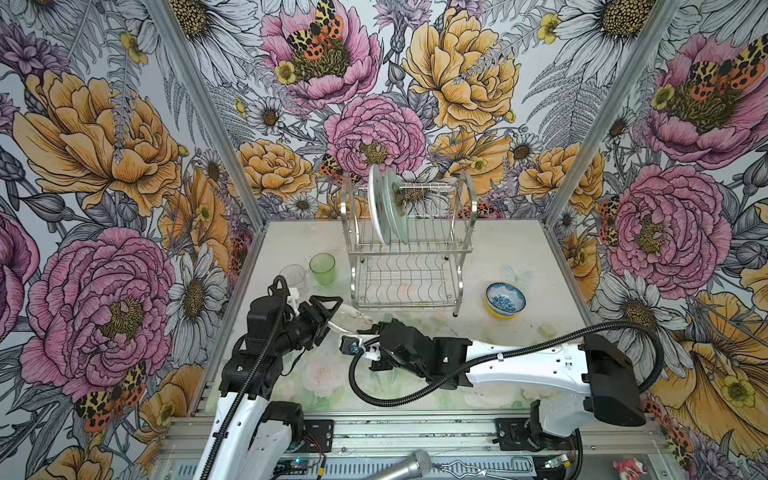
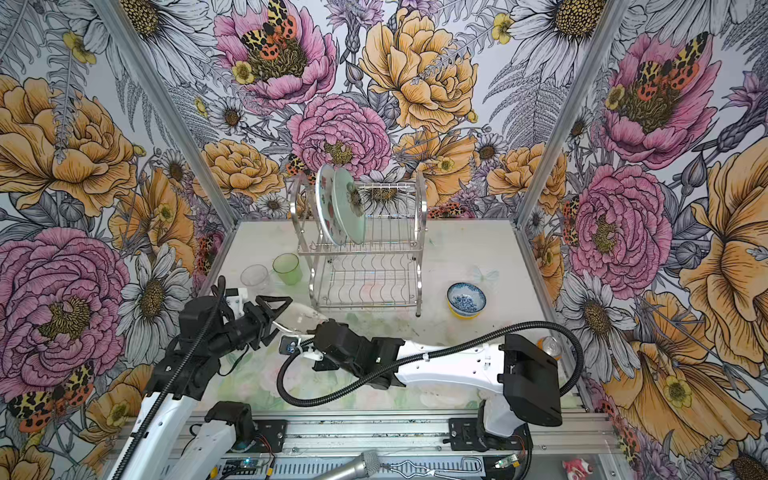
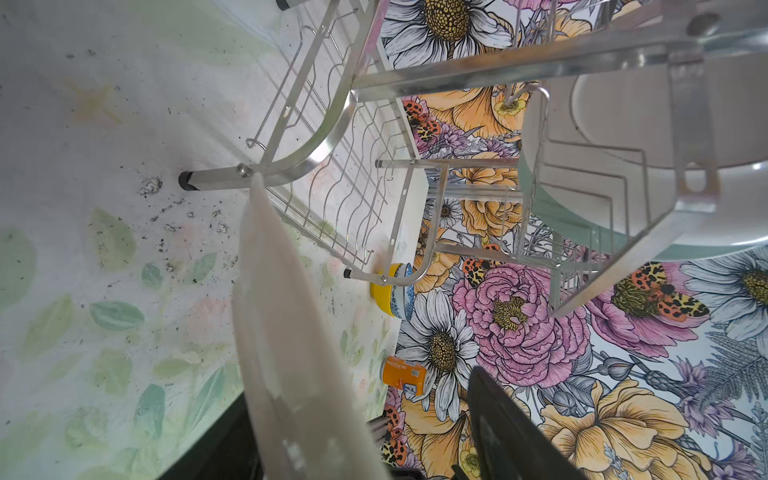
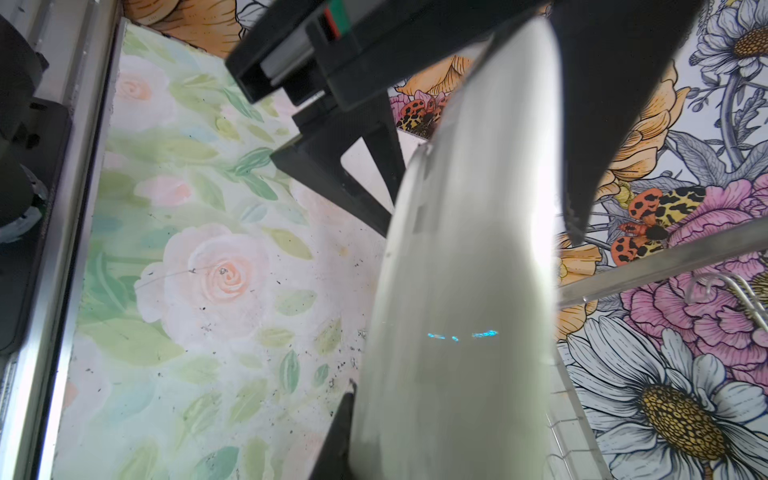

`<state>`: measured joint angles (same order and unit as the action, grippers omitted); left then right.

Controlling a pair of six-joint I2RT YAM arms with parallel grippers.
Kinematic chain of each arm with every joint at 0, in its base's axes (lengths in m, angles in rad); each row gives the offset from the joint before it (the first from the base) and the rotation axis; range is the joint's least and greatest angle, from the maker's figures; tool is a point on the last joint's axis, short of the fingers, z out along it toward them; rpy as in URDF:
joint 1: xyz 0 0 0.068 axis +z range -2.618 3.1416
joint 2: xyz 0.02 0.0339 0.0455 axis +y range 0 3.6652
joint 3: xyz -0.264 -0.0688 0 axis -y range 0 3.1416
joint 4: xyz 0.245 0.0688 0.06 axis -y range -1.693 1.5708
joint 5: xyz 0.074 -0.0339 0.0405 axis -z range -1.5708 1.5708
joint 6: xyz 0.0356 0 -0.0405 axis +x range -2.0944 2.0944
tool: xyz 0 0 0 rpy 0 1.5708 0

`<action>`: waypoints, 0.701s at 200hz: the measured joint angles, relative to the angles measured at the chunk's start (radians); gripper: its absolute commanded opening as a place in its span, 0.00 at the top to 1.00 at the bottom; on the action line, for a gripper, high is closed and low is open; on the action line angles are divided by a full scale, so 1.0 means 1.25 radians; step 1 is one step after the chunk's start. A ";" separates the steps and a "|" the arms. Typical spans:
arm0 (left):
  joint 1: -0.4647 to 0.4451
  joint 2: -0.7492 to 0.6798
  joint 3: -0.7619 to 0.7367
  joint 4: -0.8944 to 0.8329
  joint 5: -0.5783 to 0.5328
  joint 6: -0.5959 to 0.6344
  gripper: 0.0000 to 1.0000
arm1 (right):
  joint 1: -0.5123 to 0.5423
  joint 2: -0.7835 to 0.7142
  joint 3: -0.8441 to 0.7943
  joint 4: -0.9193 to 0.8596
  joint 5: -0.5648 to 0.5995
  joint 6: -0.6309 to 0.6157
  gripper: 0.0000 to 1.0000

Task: Unload the mixed dishes from the dish rack
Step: 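Carry the white plate across toward the left gripper over the table, then lower the white plate flat onto the table near the glasses and open the right gripper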

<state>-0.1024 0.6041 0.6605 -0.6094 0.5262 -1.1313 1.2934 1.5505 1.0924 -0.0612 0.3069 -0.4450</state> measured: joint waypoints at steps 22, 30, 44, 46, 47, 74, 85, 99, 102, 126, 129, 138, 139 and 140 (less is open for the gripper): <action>0.009 0.006 -0.003 -0.021 0.003 -0.017 0.60 | 0.009 0.013 0.000 -0.003 0.048 -0.047 1.00; 0.012 0.009 -0.005 -0.028 0.005 -0.025 0.60 | 0.012 0.017 0.000 -0.004 0.060 -0.061 1.00; 0.013 0.010 -0.006 -0.036 0.007 -0.034 0.61 | 0.018 0.021 -0.001 -0.005 0.073 -0.070 1.00; 0.013 0.010 -0.006 -0.037 0.008 -0.034 0.61 | 0.019 0.021 -0.001 -0.005 0.075 -0.070 1.00; 0.013 0.010 -0.006 -0.037 0.008 -0.034 0.61 | 0.019 0.021 -0.001 -0.005 0.075 -0.070 1.00; 0.016 0.010 -0.007 -0.036 0.018 -0.038 0.71 | 0.021 0.021 -0.001 -0.005 0.089 -0.071 1.00; 0.017 0.010 -0.007 -0.036 0.021 -0.040 0.77 | 0.023 0.021 -0.002 -0.005 0.095 -0.071 1.00; 0.022 0.010 -0.012 -0.033 0.029 -0.043 0.88 | 0.023 0.021 -0.004 -0.005 0.099 -0.070 0.97; 0.022 0.010 -0.013 -0.032 0.031 -0.044 0.91 | 0.023 0.021 -0.005 -0.005 0.100 -0.070 0.96; 0.031 0.010 -0.026 -0.028 0.050 -0.055 1.00 | 0.024 0.021 -0.011 -0.005 0.103 -0.071 0.83; 0.032 0.011 -0.027 -0.027 0.052 -0.055 1.00 | 0.024 0.021 -0.013 -0.004 0.103 -0.071 0.82; 0.035 0.011 -0.031 -0.026 0.059 -0.055 1.00 | 0.024 0.021 -0.015 -0.002 0.106 -0.069 0.80; 0.035 0.011 -0.031 -0.026 0.060 -0.055 1.00 | 0.024 0.021 -0.015 -0.002 0.106 -0.068 0.79; 0.035 0.011 -0.032 -0.025 0.061 -0.055 1.00 | 0.024 0.021 -0.015 -0.002 0.107 -0.067 0.79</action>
<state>-0.0582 0.6174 0.6205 -0.6411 0.6029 -1.1999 1.3239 1.5764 1.0733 -0.0639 0.4404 -0.5282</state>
